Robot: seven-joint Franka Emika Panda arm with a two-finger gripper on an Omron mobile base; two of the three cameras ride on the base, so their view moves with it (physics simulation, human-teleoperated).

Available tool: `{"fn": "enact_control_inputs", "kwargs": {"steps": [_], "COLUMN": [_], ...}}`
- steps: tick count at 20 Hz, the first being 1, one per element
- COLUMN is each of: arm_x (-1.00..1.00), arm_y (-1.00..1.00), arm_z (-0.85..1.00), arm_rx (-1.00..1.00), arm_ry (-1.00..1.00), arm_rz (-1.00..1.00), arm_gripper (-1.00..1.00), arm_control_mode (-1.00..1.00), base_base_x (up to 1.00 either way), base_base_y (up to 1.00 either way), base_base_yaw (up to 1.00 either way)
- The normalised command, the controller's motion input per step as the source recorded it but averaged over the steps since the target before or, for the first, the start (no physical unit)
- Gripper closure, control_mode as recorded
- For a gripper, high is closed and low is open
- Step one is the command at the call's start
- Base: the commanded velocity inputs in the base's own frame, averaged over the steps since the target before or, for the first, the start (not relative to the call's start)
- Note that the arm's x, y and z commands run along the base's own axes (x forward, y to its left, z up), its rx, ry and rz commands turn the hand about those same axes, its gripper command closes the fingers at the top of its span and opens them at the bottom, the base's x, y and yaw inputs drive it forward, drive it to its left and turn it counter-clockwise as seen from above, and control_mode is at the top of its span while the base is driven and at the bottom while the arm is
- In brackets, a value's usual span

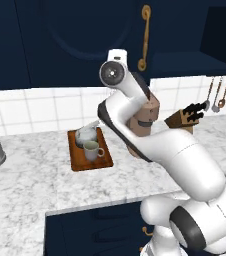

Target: Pick the kettle from the counter and place it on the tray. Then pick the mug from the cabinet and place it on the tray. Then close the cabinet doors.

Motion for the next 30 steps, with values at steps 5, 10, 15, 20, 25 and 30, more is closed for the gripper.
{"fn": "enact_control_inputs", "kwargs": {"steps": [5,10,15,20,25,30], "arm_x": [0.59,0.35,0.21,-0.60,-0.88,-0.85], "arm_y": [-0.15,-0.04,0.00,-0.02,-0.17,-0.20], "arm_z": [-0.13,-0.10,-0.12,0.00,0.00,0.00], "arm_rx": [0.02,-0.01,-0.08,-0.11,-0.10,-0.16], "arm_ry": [0.00,0.01,0.06,0.00,0.00,-0.02], "arm_rz": [0.25,0.21,0.15,0.08,0.02,0.02], "arm_gripper": [-1.00,-1.00,-1.00,-1.00,-1.00,-1.00], "arm_control_mode": [-1.00,-1.00,-1.00,-1.00,-1.00,-1.00], "base_base_x": [0.00,0.00,0.00,0.00,0.00,0.00], "base_base_y": [0.00,0.00,0.00,0.00,0.00,0.00], "base_base_yaw": [0.00,0.00,0.00,0.00,0.00,0.00]}}
